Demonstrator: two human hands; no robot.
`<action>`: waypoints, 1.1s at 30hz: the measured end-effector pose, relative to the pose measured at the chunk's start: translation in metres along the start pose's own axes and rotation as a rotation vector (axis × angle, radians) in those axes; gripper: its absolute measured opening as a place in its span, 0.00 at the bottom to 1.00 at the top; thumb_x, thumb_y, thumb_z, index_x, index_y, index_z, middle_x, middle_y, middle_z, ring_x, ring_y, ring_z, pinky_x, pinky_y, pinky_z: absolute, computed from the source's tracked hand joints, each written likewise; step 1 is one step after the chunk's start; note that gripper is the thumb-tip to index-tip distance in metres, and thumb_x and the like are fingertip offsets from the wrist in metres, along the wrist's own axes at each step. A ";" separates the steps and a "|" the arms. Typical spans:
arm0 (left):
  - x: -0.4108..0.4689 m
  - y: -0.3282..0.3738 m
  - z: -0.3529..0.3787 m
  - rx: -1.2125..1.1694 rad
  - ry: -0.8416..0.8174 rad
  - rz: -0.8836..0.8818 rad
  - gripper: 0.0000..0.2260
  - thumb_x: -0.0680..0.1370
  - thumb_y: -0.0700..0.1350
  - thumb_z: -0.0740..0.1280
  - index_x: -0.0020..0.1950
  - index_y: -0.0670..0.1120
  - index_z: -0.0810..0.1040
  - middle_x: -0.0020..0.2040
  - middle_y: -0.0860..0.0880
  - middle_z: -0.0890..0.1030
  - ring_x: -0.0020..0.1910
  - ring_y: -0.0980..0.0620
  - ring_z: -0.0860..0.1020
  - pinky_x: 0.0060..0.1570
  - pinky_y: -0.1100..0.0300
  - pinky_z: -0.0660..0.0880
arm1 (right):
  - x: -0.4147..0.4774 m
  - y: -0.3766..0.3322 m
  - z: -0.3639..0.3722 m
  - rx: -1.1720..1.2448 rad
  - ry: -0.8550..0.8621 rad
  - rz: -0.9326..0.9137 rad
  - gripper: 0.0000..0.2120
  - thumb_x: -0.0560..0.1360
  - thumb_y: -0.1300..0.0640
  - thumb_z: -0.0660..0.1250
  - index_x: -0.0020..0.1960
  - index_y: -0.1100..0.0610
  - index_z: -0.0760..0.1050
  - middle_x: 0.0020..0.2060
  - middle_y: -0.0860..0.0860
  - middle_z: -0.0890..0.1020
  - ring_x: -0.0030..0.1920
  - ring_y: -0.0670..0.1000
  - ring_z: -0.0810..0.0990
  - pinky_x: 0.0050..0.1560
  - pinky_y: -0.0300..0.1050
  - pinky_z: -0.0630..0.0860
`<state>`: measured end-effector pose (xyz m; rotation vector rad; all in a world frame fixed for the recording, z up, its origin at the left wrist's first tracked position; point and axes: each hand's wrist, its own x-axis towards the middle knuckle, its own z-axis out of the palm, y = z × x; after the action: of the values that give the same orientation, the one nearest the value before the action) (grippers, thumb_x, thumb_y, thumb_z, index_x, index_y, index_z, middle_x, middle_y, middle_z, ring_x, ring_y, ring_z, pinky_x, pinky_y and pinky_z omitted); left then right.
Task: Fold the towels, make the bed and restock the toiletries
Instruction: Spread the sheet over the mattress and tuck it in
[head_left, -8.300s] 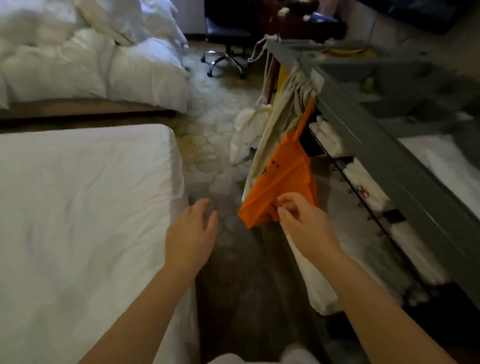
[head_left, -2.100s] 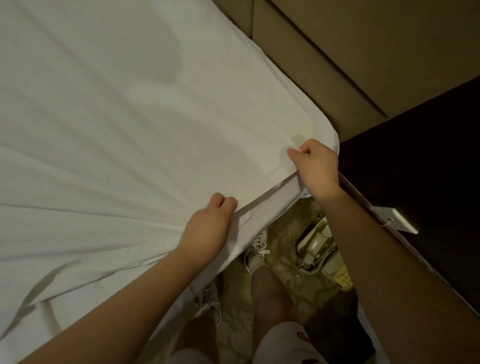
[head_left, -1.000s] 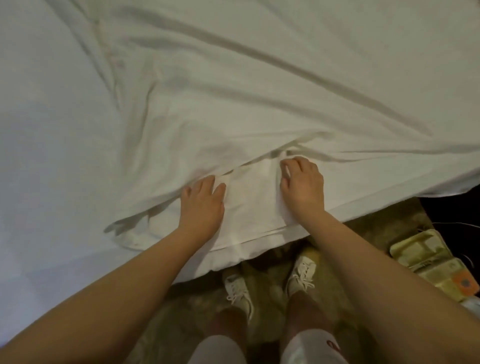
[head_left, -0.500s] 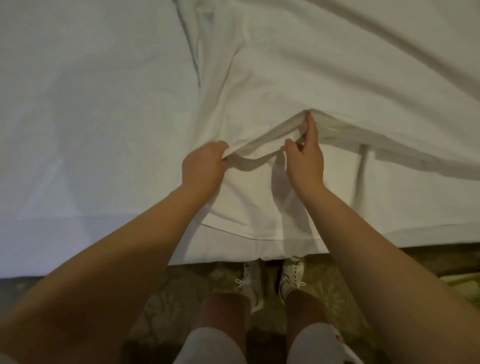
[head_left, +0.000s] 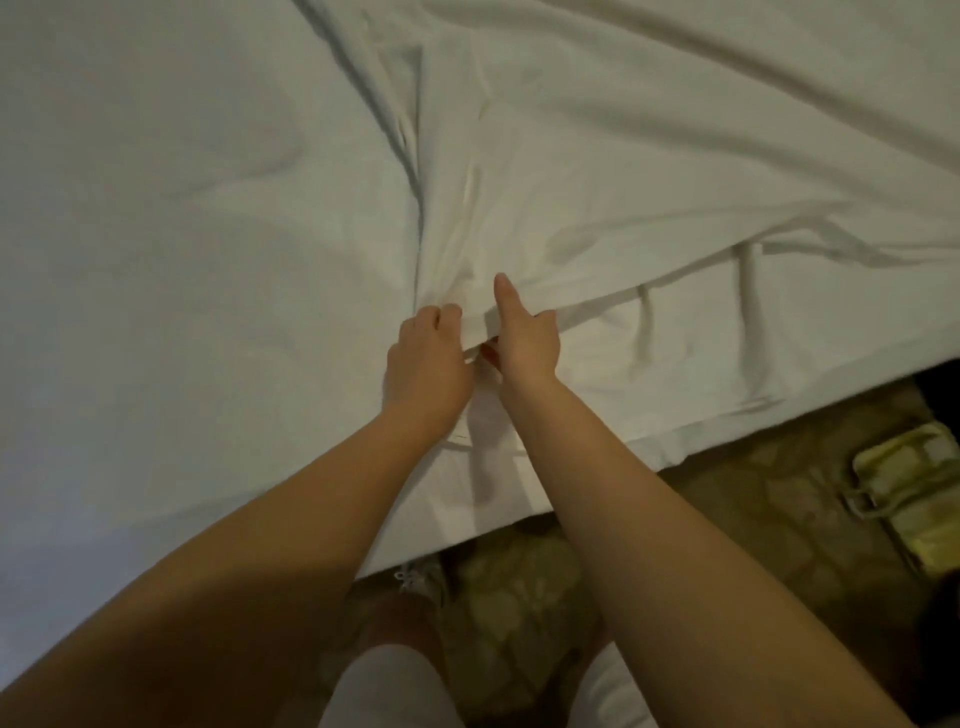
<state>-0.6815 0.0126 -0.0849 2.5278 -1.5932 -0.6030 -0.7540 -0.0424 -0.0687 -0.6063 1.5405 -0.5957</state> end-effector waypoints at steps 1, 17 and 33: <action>-0.001 -0.004 -0.003 -0.002 -0.005 -0.011 0.19 0.78 0.48 0.62 0.67 0.44 0.68 0.63 0.42 0.71 0.59 0.42 0.70 0.52 0.50 0.69 | -0.006 0.001 0.007 -0.007 0.043 0.015 0.19 0.75 0.46 0.67 0.55 0.61 0.75 0.51 0.55 0.81 0.53 0.55 0.80 0.59 0.52 0.76; -0.075 0.006 -0.044 -0.605 -0.070 0.034 0.26 0.80 0.52 0.58 0.77 0.49 0.55 0.73 0.49 0.66 0.67 0.50 0.71 0.62 0.58 0.70 | -0.118 0.009 0.001 0.156 0.199 -0.276 0.19 0.76 0.52 0.68 0.30 0.56 0.67 0.24 0.46 0.70 0.29 0.45 0.71 0.32 0.37 0.71; -0.139 0.004 -0.037 -0.566 0.210 -0.154 0.04 0.78 0.44 0.63 0.49 0.50 0.68 0.40 0.53 0.74 0.39 0.52 0.74 0.35 0.60 0.72 | -0.141 0.042 -0.053 0.055 -0.029 -0.285 0.15 0.76 0.54 0.68 0.35 0.57 0.67 0.30 0.51 0.70 0.34 0.48 0.70 0.38 0.43 0.70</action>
<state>-0.7232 0.1292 -0.0114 2.2024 -0.9873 -0.6627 -0.8017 0.0862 0.0064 -0.7961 1.4157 -0.8381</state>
